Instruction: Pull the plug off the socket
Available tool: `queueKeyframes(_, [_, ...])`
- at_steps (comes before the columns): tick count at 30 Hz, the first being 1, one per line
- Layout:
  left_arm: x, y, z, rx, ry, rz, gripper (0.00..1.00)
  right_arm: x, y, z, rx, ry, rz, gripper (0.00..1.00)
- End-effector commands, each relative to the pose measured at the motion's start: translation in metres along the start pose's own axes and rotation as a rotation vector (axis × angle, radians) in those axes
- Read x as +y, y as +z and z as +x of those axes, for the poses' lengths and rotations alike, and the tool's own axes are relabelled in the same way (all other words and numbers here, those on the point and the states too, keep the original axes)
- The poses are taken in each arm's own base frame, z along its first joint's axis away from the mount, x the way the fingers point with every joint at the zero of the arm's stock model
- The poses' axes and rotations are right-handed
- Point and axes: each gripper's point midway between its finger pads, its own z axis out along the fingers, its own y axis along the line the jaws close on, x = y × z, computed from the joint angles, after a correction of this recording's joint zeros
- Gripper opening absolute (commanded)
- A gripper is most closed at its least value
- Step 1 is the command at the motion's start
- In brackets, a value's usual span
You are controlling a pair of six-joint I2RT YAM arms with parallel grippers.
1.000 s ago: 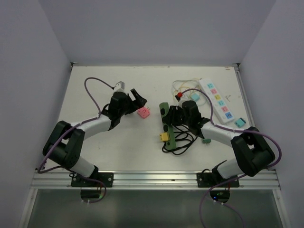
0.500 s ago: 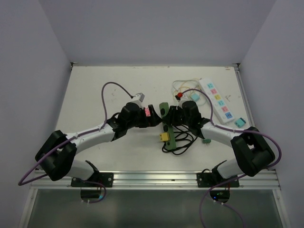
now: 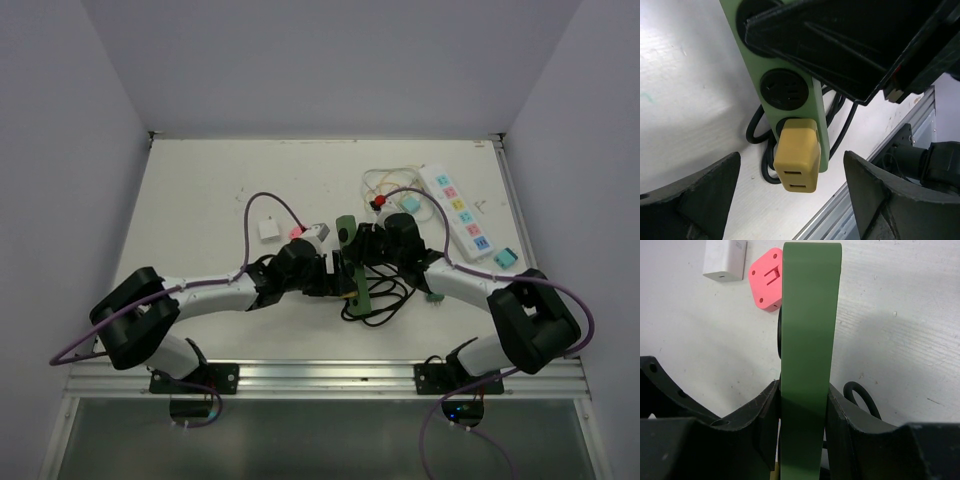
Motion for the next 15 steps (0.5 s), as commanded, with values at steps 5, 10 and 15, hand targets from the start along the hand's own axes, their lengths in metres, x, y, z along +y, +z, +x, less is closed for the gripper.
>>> queueKeyframes(5, [-0.0148,0.0090,0.0016,-0.013,-0.023,0.038,0.75,-0.0120,-0.0059,-0.0033,-0.023,-0.079,0.035,0.00])
queueKeyframes(10, [-0.0138,0.0077,0.0005,-0.020,-0.023,0.032,0.37,-0.0126,-0.0054,-0.0025,-0.020,-0.080,0.037,0.00])
queueKeyframes(15, [-0.0122,0.0031,0.0023,-0.022,-0.032,0.032,0.00,-0.0163,-0.0070,-0.0050,-0.033,-0.093,0.058,0.00])
